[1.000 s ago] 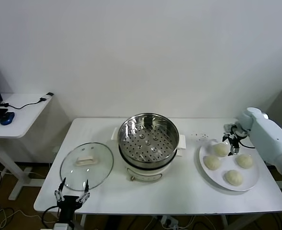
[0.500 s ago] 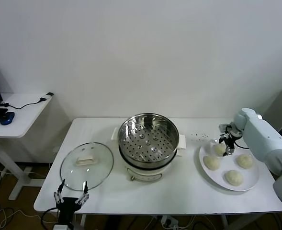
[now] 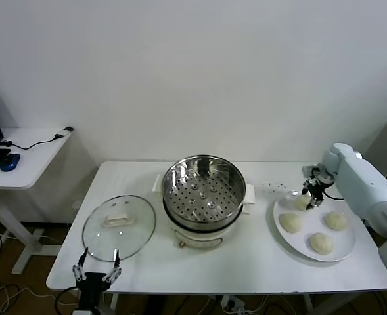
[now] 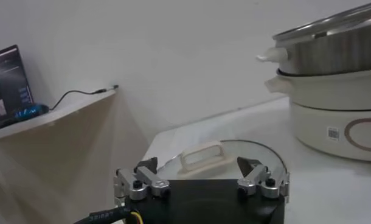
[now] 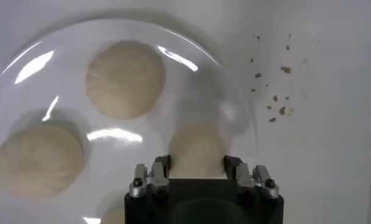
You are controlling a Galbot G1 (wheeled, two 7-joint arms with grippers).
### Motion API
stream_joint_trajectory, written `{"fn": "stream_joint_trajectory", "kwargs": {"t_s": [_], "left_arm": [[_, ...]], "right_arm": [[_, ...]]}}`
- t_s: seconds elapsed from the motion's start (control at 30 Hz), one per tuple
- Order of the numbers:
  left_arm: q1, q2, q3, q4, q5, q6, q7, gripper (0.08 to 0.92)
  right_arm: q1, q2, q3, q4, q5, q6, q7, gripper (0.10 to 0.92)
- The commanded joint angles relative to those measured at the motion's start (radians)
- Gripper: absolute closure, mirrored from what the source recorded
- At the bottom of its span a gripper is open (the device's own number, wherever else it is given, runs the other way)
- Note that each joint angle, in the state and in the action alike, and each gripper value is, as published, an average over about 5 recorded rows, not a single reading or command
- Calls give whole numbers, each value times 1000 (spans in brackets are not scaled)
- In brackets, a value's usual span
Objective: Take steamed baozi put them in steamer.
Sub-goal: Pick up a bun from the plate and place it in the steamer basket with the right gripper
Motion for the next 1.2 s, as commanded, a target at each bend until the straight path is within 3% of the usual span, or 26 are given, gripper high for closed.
{"fn": "stream_joint_trajectory", "kwargs": {"t_s": [0.03, 0.27, 0.5, 0.7, 0.93, 1.2], "left_arm": [[5, 2, 0, -9, -2, 0, 0, 177], [17, -1, -2, -23, -2, 0, 0, 177], [24, -8, 0, -26, -1, -1, -1, 177], [31, -10, -3, -35, 0, 1, -1, 177], [35, -8, -13, -38, -1, 3, -3, 177], [36, -7, -15, -33, -6, 3, -3, 177]], "right_arm": [[267, -47, -338, 245, 165, 113, -48, 445], [581, 85, -577, 382, 265, 301, -44, 446], [627, 235, -579, 552, 212, 394, 11, 441], [484, 308, -498, 618, -13, 463, 49, 448], [292, 363, -407, 552, -300, 550, 107, 448], [186, 406, -362, 457, -415, 569, 141, 448]]}}
